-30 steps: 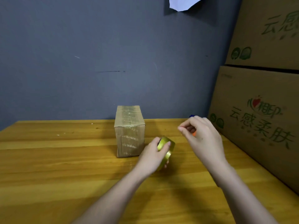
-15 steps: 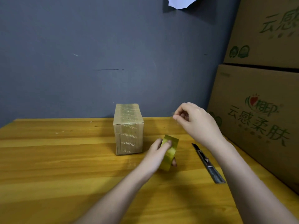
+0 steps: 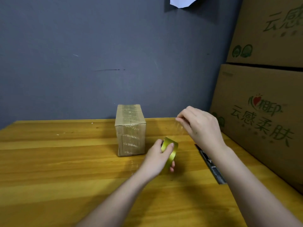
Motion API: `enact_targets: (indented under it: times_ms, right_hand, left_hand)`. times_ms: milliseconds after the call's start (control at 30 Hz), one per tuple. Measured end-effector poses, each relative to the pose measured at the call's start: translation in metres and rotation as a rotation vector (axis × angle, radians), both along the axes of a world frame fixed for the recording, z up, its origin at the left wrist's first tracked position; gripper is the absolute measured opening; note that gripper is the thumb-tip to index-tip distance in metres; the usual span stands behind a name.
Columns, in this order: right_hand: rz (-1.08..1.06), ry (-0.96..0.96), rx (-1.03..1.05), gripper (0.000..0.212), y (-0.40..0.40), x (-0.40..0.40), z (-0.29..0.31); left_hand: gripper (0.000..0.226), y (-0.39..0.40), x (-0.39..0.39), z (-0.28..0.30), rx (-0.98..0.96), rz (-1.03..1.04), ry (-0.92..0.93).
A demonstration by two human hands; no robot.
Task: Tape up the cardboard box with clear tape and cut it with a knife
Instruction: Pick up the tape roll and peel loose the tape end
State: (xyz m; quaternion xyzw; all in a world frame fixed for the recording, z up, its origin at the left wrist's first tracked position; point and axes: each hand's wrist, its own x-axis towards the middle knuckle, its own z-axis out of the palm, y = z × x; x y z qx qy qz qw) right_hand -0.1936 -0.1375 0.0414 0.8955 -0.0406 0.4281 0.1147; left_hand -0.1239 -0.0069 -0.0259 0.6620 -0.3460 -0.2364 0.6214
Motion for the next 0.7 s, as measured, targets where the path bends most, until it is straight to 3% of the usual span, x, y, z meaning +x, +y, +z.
enact_targets:
  times_ms: [167, 267, 433, 500, 600, 667, 700]
  right_hand:
    - [0.080, -0.085, -0.025, 0.024, 0.016, -0.004, 0.004]
    - [0.106, -0.043, -0.074, 0.021, 0.023, -0.002, 0.013]
    - [0.118, -0.005, 0.058, 0.021, 0.020, 0.004, 0.018]
    - [0.120, -0.008, 0.109, 0.021, 0.016, 0.005, 0.019]
    - [0.132, 0.027, 0.158, 0.026, 0.014, 0.006, 0.022]
    - [0.154, 0.054, 0.193, 0.029, 0.012, 0.006, 0.024]
    - [0.165, 0.067, 0.207, 0.030, 0.012, 0.006, 0.025]
  left_hand:
    - [0.032, -0.002, 0.004, 0.002, 0.028, 0.006, 0.237]
    - [0.049, 0.000, 0.005, -0.001, 0.064, 0.021, 0.293]
    - [0.037, -0.003, 0.004, 0.002, 0.014, 0.050, 0.417]
    - [0.043, 0.002, 0.005, 0.006, 0.214, 0.126, 0.140]
    - [0.059, 0.017, 0.011, 0.013, 0.650, 0.278, -0.600]
    - [0.050, 0.023, 0.015, 0.025, 0.534, 0.417, -0.827]
    - [0.040, 0.024, 0.017, 0.033, 0.345, 0.422, -0.799]
